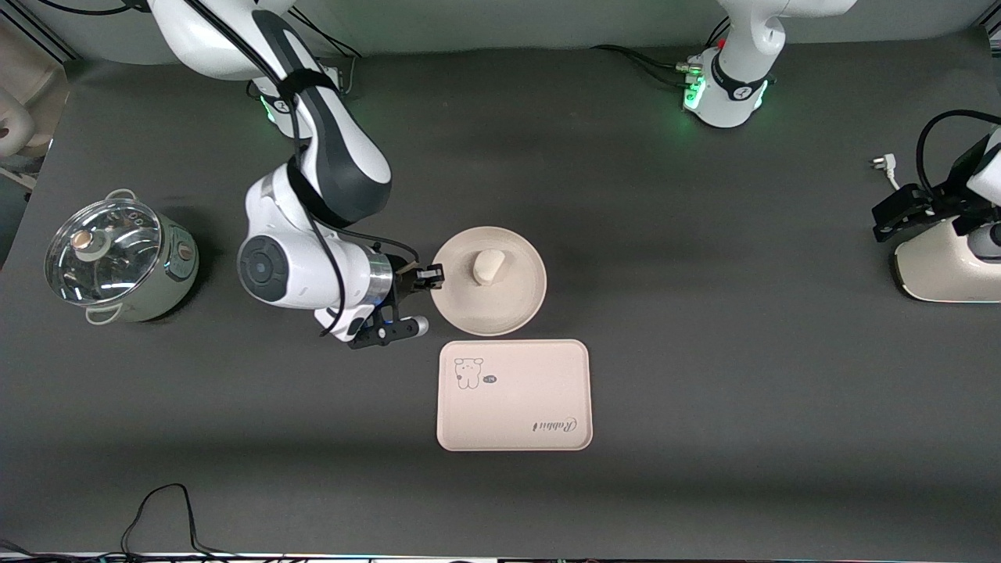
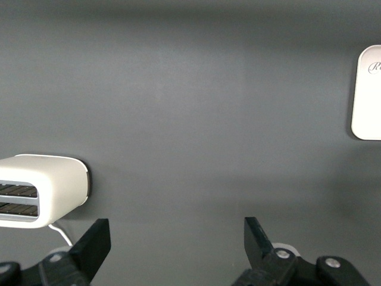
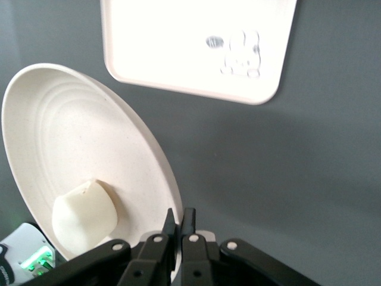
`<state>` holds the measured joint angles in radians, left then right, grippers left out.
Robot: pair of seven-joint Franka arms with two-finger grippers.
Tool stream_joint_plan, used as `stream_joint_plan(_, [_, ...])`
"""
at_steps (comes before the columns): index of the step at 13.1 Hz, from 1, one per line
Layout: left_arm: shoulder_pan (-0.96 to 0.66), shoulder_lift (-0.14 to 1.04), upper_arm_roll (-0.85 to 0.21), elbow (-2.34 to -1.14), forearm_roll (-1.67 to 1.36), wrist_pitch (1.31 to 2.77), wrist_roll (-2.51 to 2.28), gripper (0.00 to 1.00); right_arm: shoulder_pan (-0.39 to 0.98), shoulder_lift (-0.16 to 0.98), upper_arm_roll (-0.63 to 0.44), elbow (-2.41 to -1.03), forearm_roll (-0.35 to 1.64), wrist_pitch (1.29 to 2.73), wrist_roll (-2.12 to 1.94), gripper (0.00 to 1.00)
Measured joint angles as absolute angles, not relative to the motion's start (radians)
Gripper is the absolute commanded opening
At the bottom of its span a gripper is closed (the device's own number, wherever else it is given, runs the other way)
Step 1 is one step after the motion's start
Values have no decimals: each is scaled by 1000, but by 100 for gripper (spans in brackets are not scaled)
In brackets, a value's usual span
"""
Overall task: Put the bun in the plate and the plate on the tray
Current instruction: 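Lower the plate onto the bunny tray and open the right gripper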
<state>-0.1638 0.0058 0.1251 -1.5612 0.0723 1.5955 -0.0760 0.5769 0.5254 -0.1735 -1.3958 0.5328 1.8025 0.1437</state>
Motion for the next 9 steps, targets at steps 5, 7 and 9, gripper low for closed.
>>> stream_joint_plan(5, [-164,11,125,-1544,72,1565,-72,100,506,730,-170,-1083,533,1788,147,0])
stream_joint_plan(7, [-164,15,126,-1543,72,1564,-71,100,506,813,-164,-1017,534,1862,157,0])
stream_joint_plan(9, [-164,16,127,-1542,72,1564,-69,100,505,884,-140,-1000,546,1980,170,0])
